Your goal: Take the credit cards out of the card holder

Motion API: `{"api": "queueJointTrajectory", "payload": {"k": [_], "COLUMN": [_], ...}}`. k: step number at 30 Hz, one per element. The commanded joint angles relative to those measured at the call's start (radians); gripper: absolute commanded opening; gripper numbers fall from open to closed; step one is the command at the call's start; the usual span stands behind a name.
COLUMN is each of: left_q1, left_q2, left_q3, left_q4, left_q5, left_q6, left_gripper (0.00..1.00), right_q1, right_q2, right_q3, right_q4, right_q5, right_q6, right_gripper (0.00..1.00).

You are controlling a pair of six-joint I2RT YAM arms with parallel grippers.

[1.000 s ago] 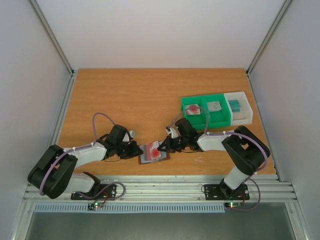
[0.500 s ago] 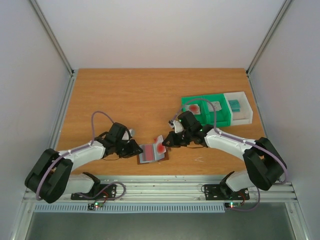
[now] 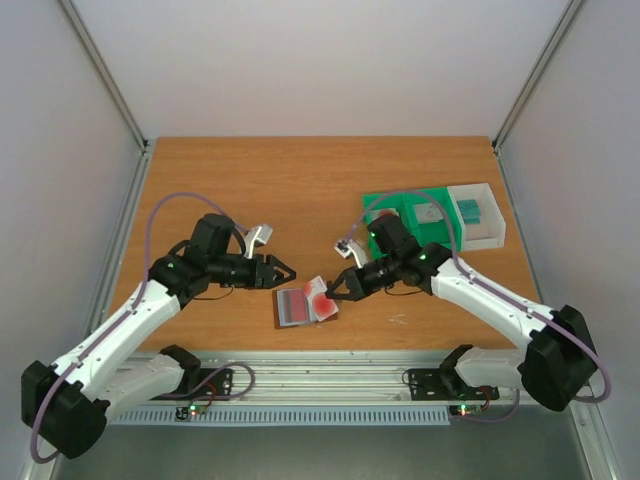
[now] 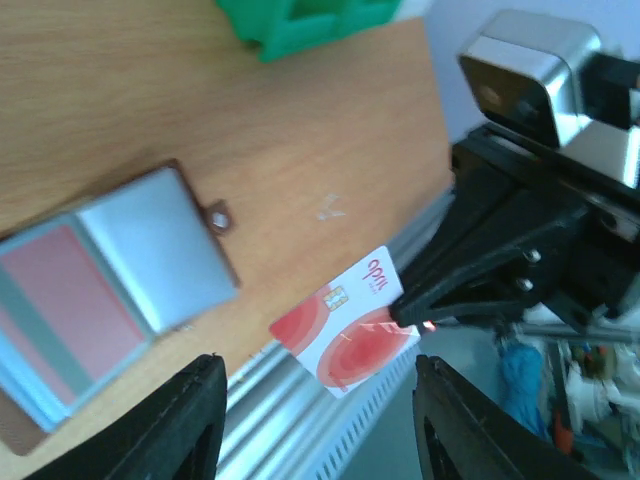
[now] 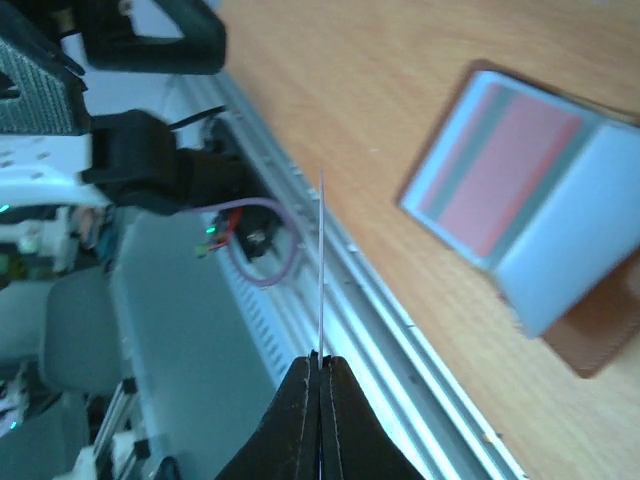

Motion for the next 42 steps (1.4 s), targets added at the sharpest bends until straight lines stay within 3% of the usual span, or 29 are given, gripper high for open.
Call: {"api": "queueJointTrajectory", "payload": {"k": [1, 15, 20, 25, 31, 33, 36, 42], "left_q1": [-0.003, -0.005, -0.011, -0.017, -0.019, -0.019, -0.018, -0.017], "left_q2": [-0.016, 0.008, 0.009, 0.022, 0.021, 0.018, 0.003, -0.019], "left_q3": [0.098, 0.094, 0.072, 0.070, 0.035, 0.019, 0.003, -0.002], "left_q4": [-0.166, -0.099, -0.102, -0.098, -0.014, 0.026, 0.092, 0.179], "left_q5": [0.204, 0.491, 0.516, 0.527, 0.545, 0.535, 0.512, 0.381], "left_q6": [0.150, 0.169, 0.178, 0.185, 0.160, 0.128, 0.068, -0.026], "left_gripper": [0.51, 0.39, 0.27, 0.02, 0.00, 0.00, 0.00, 0.01], "right_q1": [0.000, 0.044, 0.046, 0.046, 0.045, 0.046, 0.046, 0.046], "right_q2": [-0.077, -0.109, -0.105, -0.110, -0.124, -0.146, -0.176, -0.219], "right_q3": [0.017, 0.039, 0.035, 0.040, 0.040, 0.021, -0.011, -0.075], "right_q4": [0.010, 0.086, 0.116, 0.126, 0.123, 0.154, 0.215, 0.340], "right_q5": [-0.208, -0.320, -0.331, -0.339, -0.227, -0.173, -0.129, 0.020], "right_q6": [-0.036, -0.006, 0.007, 0.014, 0.047, 0.088, 0.174, 0.367], "right_gripper": [0.01, 0.01, 0.01, 0.01, 0.02, 0.14, 0.24, 0.36]}}
